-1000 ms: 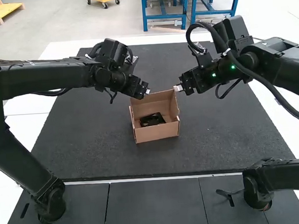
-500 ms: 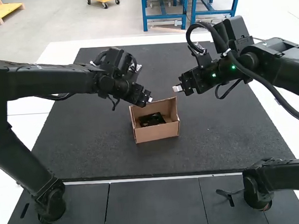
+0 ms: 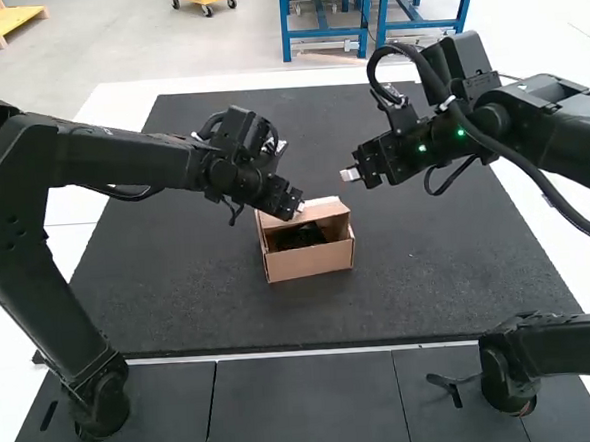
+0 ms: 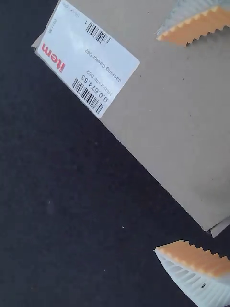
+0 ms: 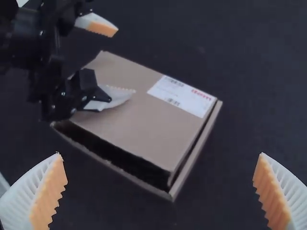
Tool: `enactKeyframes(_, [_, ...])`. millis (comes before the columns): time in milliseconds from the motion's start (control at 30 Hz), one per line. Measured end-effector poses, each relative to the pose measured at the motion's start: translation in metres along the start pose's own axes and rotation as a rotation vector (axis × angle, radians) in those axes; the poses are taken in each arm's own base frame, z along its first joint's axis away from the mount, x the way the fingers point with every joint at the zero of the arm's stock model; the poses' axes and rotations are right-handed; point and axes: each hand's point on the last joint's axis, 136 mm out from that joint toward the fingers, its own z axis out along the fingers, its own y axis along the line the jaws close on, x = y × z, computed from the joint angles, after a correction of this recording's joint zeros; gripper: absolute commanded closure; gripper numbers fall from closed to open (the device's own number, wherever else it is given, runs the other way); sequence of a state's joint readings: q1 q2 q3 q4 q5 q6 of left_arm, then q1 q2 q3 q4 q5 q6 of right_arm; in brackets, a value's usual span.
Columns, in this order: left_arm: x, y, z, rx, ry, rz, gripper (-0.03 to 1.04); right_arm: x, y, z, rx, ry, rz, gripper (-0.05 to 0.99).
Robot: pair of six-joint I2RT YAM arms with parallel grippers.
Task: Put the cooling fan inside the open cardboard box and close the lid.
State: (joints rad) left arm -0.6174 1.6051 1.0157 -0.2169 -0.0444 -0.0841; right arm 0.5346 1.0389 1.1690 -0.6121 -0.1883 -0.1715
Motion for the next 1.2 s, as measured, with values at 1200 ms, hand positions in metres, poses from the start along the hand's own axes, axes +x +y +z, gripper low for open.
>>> enactKeyframes(1200, [0.042, -0.017, 0.005, 0.041, 0.101, 0.029, 0.05, 0.008, 0.001, -0.001, -0.001, 0.007, 0.009, 0.04])
